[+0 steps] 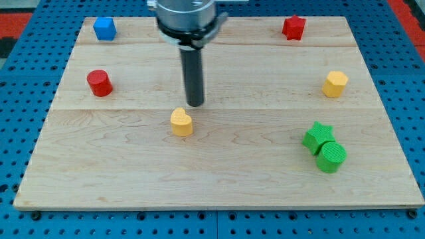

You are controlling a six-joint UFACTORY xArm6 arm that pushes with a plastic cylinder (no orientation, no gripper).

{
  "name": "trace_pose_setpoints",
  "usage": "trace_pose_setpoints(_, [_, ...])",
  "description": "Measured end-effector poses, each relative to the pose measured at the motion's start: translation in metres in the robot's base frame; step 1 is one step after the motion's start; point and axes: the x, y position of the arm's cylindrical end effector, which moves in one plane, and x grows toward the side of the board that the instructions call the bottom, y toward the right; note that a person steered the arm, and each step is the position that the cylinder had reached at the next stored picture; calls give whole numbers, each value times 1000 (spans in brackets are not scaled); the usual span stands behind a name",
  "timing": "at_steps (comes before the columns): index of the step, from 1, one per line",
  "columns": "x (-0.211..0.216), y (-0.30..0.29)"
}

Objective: Move the yellow heart towards the bottom left of the board

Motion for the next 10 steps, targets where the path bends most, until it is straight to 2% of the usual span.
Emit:
trace_pose_setpoints(1, [45,6])
trace_pose_setpoints(2, [89,-43])
trace_pose_setpoints(4, [80,-35])
trace_pose_setpoints(6, [45,-22])
trace_pose_setpoints(7, [69,-8])
trace_pose_setpoints(8, [48,33])
trace_pose_setpoints(9, [-1,17])
trace_pose_setpoints(10, [28,-67])
